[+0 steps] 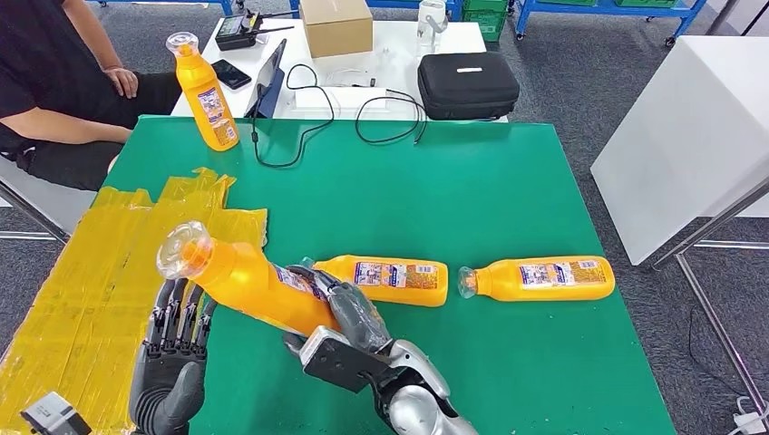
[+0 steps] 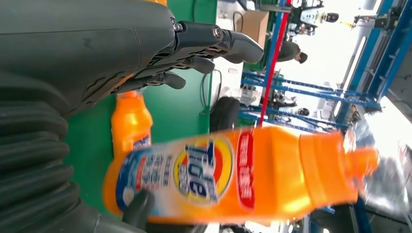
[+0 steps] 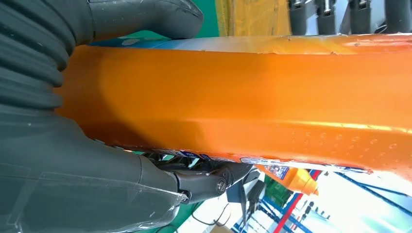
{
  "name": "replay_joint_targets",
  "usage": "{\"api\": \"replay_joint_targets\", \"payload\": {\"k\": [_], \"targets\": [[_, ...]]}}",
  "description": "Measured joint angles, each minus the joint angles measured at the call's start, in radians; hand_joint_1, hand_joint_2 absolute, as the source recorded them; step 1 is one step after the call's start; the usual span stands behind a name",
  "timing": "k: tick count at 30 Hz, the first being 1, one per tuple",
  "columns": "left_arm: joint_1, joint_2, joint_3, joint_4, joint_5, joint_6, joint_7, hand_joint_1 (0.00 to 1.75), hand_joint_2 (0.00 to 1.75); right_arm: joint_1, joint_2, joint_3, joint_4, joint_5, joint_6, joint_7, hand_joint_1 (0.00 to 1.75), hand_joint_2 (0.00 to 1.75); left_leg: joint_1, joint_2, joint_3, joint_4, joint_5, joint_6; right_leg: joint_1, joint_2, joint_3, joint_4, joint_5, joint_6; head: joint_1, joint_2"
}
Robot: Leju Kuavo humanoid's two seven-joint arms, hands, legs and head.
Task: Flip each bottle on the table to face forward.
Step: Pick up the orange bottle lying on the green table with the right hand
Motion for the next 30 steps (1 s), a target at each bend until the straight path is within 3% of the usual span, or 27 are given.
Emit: {"api": "replay_joint_targets", "payload": {"k": [15, 25, 30], "targets": [[-0.034, 0.029, -0.074, 0.032, -0.011, 0.094, -0.003, 0.00, 1.75, -0.098, 0.072, 0.034, 0.166, 0.010, 0.006, 0.017, 1.75, 1.75, 0.000, 0.000, -0.003, 0.000, 0.000, 0.000, 0.000, 0.000, -0.002, 0.000, 0.000, 0.000, 0.000, 0.000], [-0.035, 0.020, 0.029, 0.033, -0.013, 0.080, -0.014, 0.00, 1.75, -0.182, 0.078, 0.307, 0.259, -0.028, -0.012, 0.030, 1.75, 1.75, 0.001, -0.001, -0.003, 0.000, 0.000, 0.000, 0.000, 0.000, -0.002, 0.001, -0.001, 0.000, 0.001, 0.000], [-0.032, 0.007, 0.084, 0.035, -0.020, 0.066, -0.023, 0.00, 1.75, -0.226, 0.088, 0.366, 0.309, -0.042, 0.017, -0.012, 1.75, 1.75, 0.001, 0.000, -0.003, 0.000, 0.000, 0.000, 0.000, 0.000, -0.003, 0.001, -0.001, -0.001, 0.000, 0.000]]}}
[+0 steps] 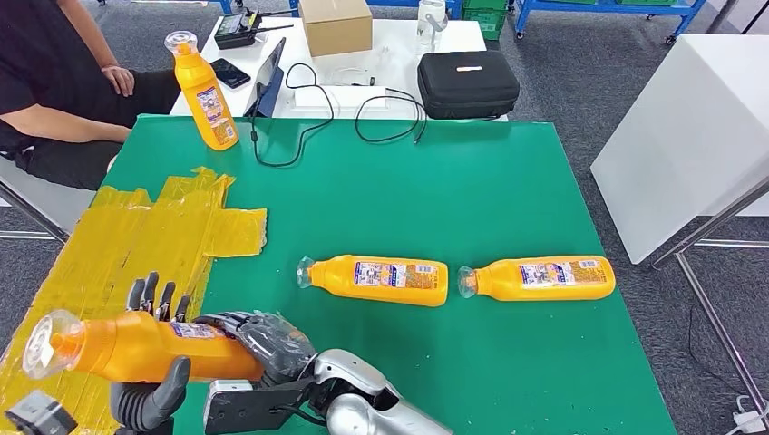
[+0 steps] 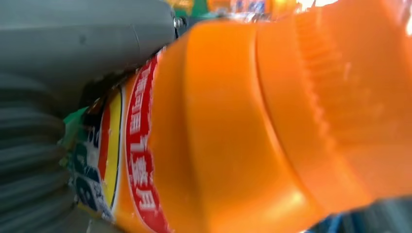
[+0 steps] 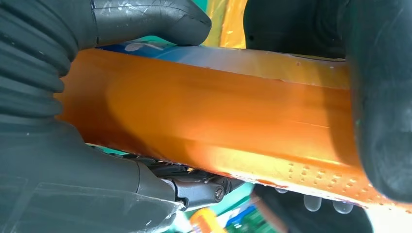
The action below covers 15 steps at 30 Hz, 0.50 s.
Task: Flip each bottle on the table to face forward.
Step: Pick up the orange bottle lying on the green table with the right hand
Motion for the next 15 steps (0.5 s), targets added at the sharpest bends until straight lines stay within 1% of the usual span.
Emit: {"api": "replay_joint_targets", "payload": {"k": [4, 15], "targets": [[0.003, -0.005, 0.021, 0.003, -0.001, -0.002, -0.004, 0.00, 1.75, -0.021, 0.020, -0.006, 0.052, 0.002, 0.020, -0.041, 1.75, 1.75, 0.000, -0.001, 0.000, 0.000, 0.000, 0.000, 0.000, 0.000, 0.000, 0.000, 0.000, 0.000, 0.000, 0.000], [0.004, -0.013, 0.042, 0.005, 0.000, 0.000, -0.004, 0.00, 1.75, -0.034, 0.034, -0.006, 0.094, 0.009, 0.023, -0.052, 1.75, 1.75, 0.000, -0.001, 0.000, 0.000, 0.000, 0.000, 0.000, 0.000, 0.000, 0.000, 0.000, 0.000, 0.000, 0.000]]}}
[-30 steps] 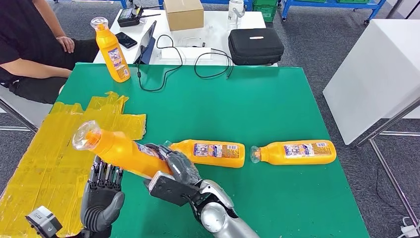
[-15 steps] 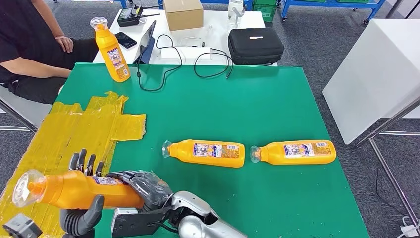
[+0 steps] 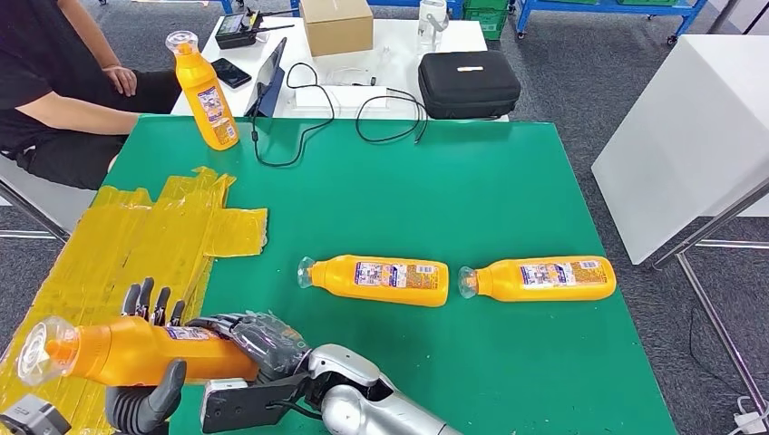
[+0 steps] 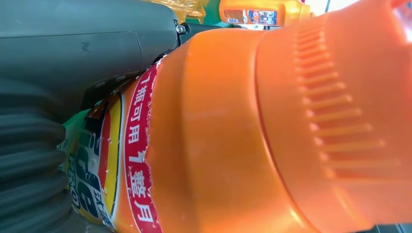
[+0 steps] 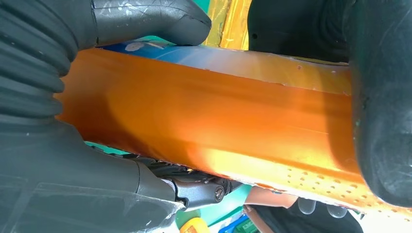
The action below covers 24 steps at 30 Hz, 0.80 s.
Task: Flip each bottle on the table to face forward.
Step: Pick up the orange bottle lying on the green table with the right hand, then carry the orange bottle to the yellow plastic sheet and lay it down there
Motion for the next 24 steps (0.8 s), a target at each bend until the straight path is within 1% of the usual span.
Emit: {"api": "replay_joint_targets", "payload": {"k": [3, 7, 12, 24], "targets": [[0.002, -0.001, 0.008, 0.001, 0.001, 0.000, 0.000, 0.02, 1.75, -0.003, 0.002, 0.003, 0.001, 0.010, 0.010, -0.002, 1.75, 1.75, 0.000, 0.000, 0.000, 0.000, 0.000, 0.000, 0.000, 0.000, 0.000, 0.000, 0.000, 0.000, 0.000, 0.000], [0.005, -0.001, 0.017, 0.002, 0.002, -0.005, -0.009, 1.75, 1.75, -0.005, 0.004, 0.008, 0.001, 0.013, 0.015, -0.003, 1.75, 1.75, 0.000, 0.000, 0.000, 0.000, 0.000, 0.000, 0.000, 0.000, 0.000, 0.000, 0.000, 0.000, 0.000, 0.000], [0.005, -0.002, 0.022, 0.002, 0.000, -0.014, -0.032, 1.75, 1.75, -0.006, 0.004, 0.009, 0.003, 0.014, 0.014, -0.003, 1.75, 1.75, 0.000, 0.000, 0.000, 0.000, 0.000, 0.000, 0.000, 0.000, 0.000, 0.000, 0.000, 0.000, 0.000, 0.000], [0.002, -0.004, 0.024, 0.009, 0.001, -0.032, -0.049, 1.75, 1.75, -0.006, 0.004, 0.008, 0.007, 0.023, 0.014, -0.005, 1.75, 1.75, 0.000, 0.000, 0.000, 0.000, 0.000, 0.000, 0.000, 0.000, -0.001, 0.000, 0.000, 0.000, 0.000, 0.000]]}}
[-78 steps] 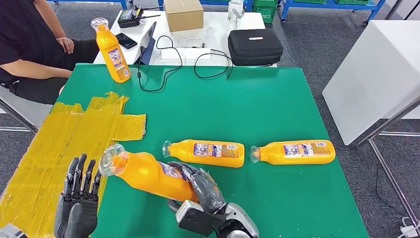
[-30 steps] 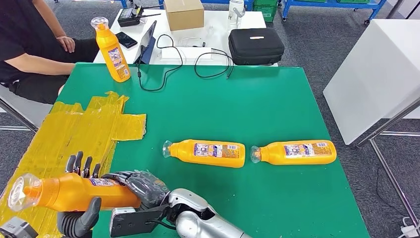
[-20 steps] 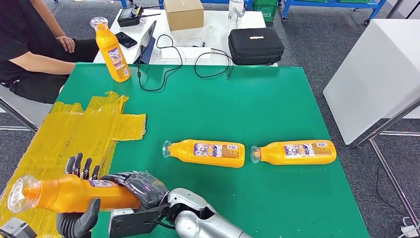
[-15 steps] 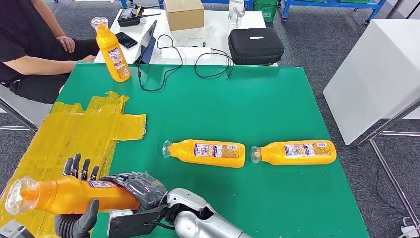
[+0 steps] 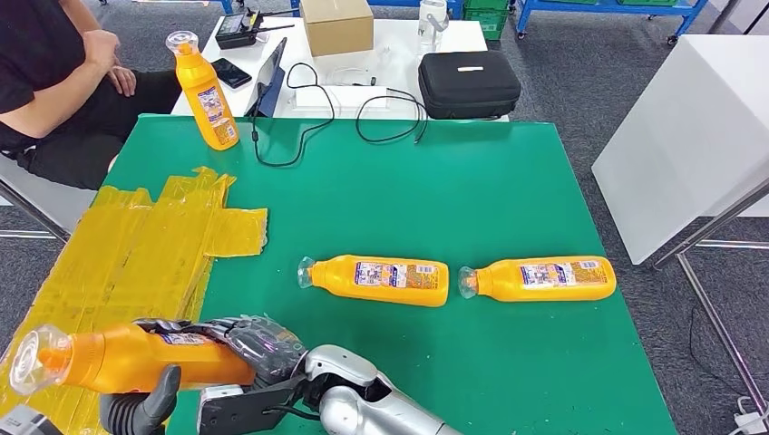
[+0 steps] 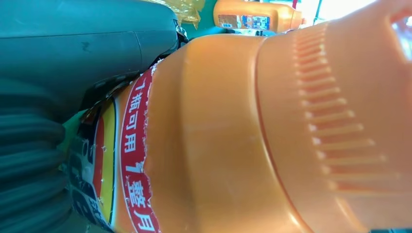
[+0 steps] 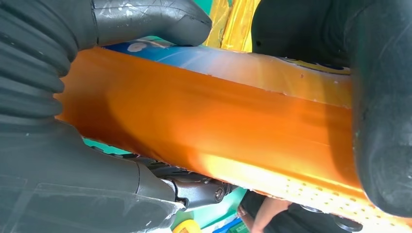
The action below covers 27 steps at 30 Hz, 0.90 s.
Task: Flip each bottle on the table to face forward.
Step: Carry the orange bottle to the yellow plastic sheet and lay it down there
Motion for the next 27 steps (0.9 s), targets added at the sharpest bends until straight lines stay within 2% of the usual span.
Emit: {"api": "replay_joint_targets", "payload": {"k": [6, 7, 10, 11, 15, 21, 27], "targets": [[-0.002, 0.000, 0.000, 0.004, 0.000, -0.003, -0.001, 1.75, 1.75, 0.001, 0.000, -0.003, 0.002, 0.003, 0.000, 0.000, 1.75, 1.75, 0.000, 0.000, 0.000, 0.000, 0.000, 0.000, 0.000, 0.000, 0.000, 0.000, 0.000, 0.000, 0.000, 0.000], [-0.003, 0.000, 0.000, 0.005, 0.000, -0.003, -0.002, 1.75, 1.75, 0.001, 0.000, -0.005, 0.003, 0.004, -0.001, 0.000, 1.68, 1.75, 0.000, 0.000, 0.000, 0.000, 0.000, 0.000, 0.000, 0.000, 0.000, 0.000, 0.000, 0.000, 0.000, 0.000], [-0.006, 0.000, 0.000, 0.007, 0.000, -0.003, -0.003, 1.75, 1.75, 0.003, 0.000, -0.009, 0.003, 0.018, -0.012, 0.002, 0.41, 1.75, 0.000, 0.000, 0.000, 0.000, 0.000, 0.000, 0.000, 0.000, 0.000, 0.000, 0.000, 0.000, 0.000, 0.000], [-0.007, 0.000, 0.000, 0.007, -0.002, 0.000, -0.005, 1.75, 1.75, 0.005, 0.000, -0.010, 0.002, 0.034, -0.029, 0.009, 0.03, 1.75, 0.000, 0.000, 0.000, 0.000, 0.000, 0.000, 0.000, 0.000, 0.000, 0.000, 0.000, 0.000, 0.000, 0.000], [-0.010, 0.000, -0.001, 0.003, -0.048, 0.038, -0.025, 1.75, 1.75, 0.018, -0.007, -0.008, -0.033, 0.113, -0.121, 0.072, 0.00, 0.00, 0.000, 0.000, 0.000, 0.000, 0.000, 0.000, 0.000, 0.000, -0.001, 0.000, 0.000, 0.000, 0.000, 0.000], [-0.017, -0.003, 0.012, -0.032, -0.184, 0.155, -0.063, 1.75, 1.75, 0.104, -0.064, -0.072, -0.182, 0.122, -0.166, 0.099, 0.00, 0.00, 0.000, 0.000, -0.001, 0.000, 0.000, 0.000, 0.000, 0.000, -0.002, 0.000, 0.000, 0.000, 0.000, 0.000], [-0.025, -0.002, 0.078, -0.058, -0.257, 0.202, -0.090, 1.75, 1.75, 0.202, -0.115, -0.161, -0.316, 0.124, -0.165, 0.087, 0.00, 0.00, 0.000, 0.000, -0.001, 0.000, 0.000, 0.000, 0.000, 0.000, -0.002, 0.000, 0.000, 0.000, 0.000, 0.000]]}}
